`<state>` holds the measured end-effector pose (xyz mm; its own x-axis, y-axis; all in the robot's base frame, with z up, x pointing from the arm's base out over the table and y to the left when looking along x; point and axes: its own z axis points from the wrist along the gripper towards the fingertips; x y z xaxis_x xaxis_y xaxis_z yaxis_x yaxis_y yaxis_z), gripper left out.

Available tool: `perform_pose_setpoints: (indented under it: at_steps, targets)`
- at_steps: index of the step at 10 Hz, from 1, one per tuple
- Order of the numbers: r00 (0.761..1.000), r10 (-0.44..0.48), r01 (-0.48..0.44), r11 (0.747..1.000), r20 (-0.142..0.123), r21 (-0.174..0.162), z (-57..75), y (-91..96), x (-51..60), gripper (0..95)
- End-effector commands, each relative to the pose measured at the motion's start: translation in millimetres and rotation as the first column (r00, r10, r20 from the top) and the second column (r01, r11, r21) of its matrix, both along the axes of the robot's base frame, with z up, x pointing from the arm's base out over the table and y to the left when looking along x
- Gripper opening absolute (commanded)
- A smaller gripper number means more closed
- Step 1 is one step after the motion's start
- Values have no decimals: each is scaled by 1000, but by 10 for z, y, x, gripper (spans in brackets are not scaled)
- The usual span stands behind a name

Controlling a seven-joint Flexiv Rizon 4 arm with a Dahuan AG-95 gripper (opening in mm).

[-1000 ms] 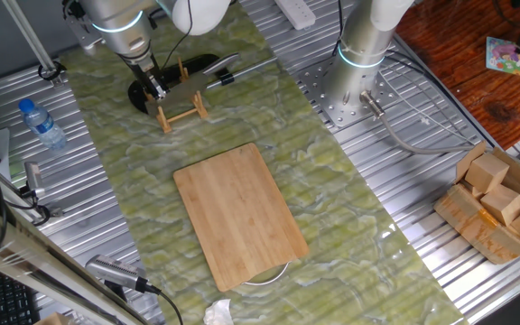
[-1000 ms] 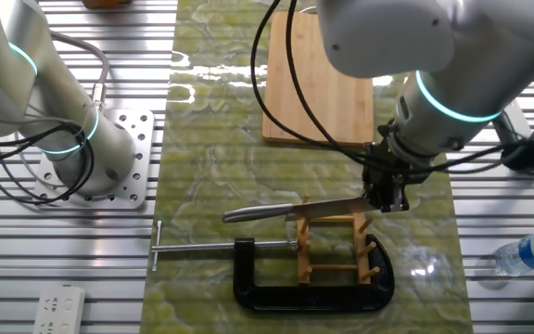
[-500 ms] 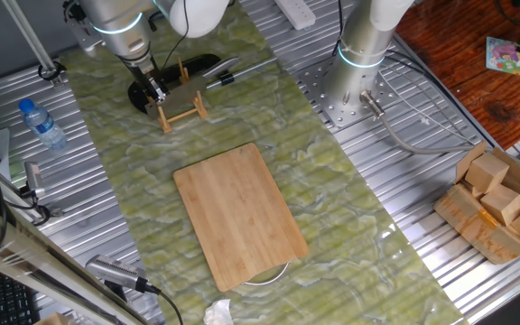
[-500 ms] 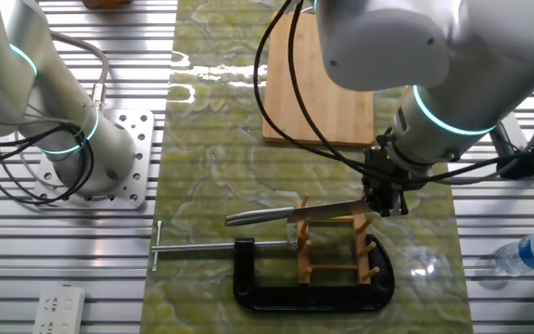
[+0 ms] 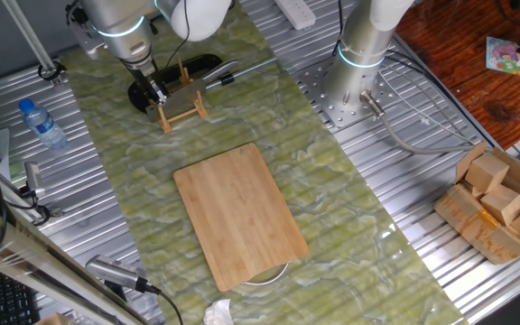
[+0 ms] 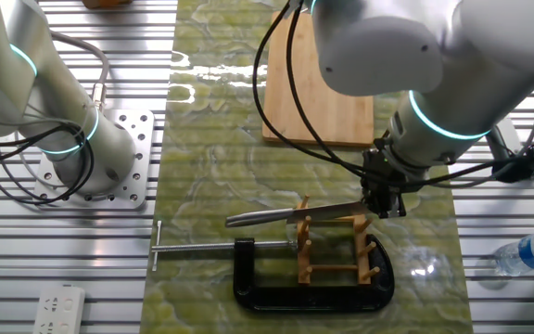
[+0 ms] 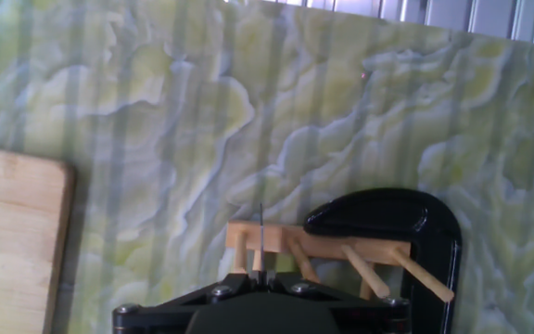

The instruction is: Put the knife on the knife rack

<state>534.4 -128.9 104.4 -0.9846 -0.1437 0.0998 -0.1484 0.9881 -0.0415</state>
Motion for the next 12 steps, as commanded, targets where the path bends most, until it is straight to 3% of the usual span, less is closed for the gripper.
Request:
perform_pose_setpoints:
  at_steps: [1, 10, 12]
  targets:
    - [1000, 6, -6, 1000, 0, 5, 2, -4, -3, 0]
    - [1000, 12, -12, 1000, 16, 21, -75, -21, -5, 0]
    - [1000, 3, -4, 1000, 30, 24, -76, -22, -8, 0]
